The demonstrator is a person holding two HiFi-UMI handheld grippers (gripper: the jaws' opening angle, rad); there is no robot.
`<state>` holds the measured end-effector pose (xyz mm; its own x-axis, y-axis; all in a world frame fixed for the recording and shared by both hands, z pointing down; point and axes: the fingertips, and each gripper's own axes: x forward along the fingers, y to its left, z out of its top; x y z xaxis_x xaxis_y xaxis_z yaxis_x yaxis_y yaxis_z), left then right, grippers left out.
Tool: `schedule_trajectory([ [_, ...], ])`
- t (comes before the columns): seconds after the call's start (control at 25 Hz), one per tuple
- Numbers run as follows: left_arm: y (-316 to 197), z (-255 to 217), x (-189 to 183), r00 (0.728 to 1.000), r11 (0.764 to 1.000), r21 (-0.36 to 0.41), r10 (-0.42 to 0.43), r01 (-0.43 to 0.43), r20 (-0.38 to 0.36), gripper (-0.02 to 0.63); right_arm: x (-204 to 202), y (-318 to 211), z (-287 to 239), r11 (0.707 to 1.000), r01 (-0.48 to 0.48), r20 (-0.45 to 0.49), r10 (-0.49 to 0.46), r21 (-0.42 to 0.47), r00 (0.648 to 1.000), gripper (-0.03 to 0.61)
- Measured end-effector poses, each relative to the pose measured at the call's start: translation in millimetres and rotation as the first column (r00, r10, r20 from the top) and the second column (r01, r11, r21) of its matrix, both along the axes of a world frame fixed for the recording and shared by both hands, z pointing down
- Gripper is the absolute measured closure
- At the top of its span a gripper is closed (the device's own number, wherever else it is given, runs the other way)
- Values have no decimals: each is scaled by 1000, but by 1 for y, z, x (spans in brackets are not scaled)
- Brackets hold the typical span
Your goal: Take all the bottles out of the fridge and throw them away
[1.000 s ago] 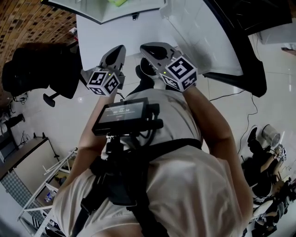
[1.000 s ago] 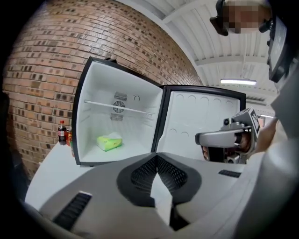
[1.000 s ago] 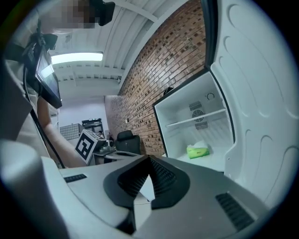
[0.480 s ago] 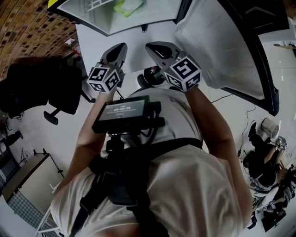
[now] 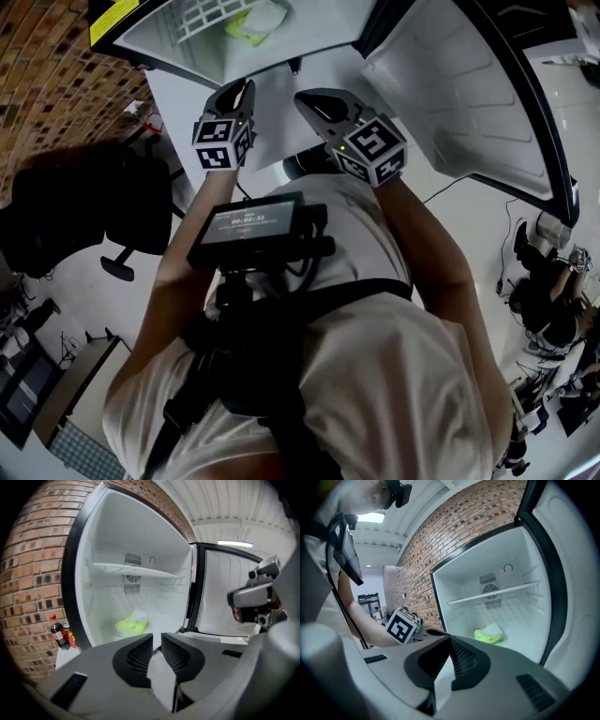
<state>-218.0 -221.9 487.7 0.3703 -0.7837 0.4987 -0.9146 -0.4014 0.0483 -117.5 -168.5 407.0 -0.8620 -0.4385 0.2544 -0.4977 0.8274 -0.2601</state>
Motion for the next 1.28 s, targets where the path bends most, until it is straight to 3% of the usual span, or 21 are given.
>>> schedule_trajectory([
  [0.08,-17,4,5,986,999,6,51,-53,156,538,3,-11,-1,1000,-21,8,21,-3,1000,577],
  [0.12,-25,8,8,962,996,14,81,-88,261,537,6,-15,-3,1000,-31,11,31,-3,999,577],
  [0.24,-49,27,18,847,982,-7,167,-189,504,494,18,-24,-3,998,-54,20,54,-11,998,577],
  [0.32,-66,42,24,805,977,-60,203,-204,558,443,27,-29,-2,998,-62,27,63,-24,998,577],
  [0.4,-86,56,23,797,978,-118,210,-173,566,394,36,-36,-1,997,-70,37,71,-35,997,577],
  [0.48,-105,68,20,774,975,-162,218,-151,594,393,46,-44,-1,994,-89,57,92,-57,994,577],
  [0.56,-118,82,13,720,969,-196,242,-149,650,393,57,-50,0,991,-107,73,113,-80,991,577],
  [0.68,-128,104,-3,616,955,-255,293,-152,731,394,70,-53,3,989,-119,69,126,-90,990,577],
  [0.72,-130,108,-5,595,950,-271,308,-154,743,420,74,-54,5,988,-125,66,132,-94,989,577],
  [0.76,-131,111,-6,582,947,-281,320,-159,748,490,78,-55,6,987,-130,62,136,-96,989,577],
  [0.84,-133,107,-4,581,945,-276,326,-175,746,588,84,-57,6,987,-132,49,136,-93,989,577],
  [0.88,-134,101,-2,593,949,-261,316,-179,741,597,85,-59,6,987,-131,46,136,-91,990,577],
  [1.08,-122,57,9,709,978,-135,207,-158,674,603,81,-67,3,989,-122,68,128,-89,989,577],
  [1.28,-89,18,11,803,986,-60,163,-157,573,603,62,-62,-4,992,-109,65,113,-63,991,577],
])
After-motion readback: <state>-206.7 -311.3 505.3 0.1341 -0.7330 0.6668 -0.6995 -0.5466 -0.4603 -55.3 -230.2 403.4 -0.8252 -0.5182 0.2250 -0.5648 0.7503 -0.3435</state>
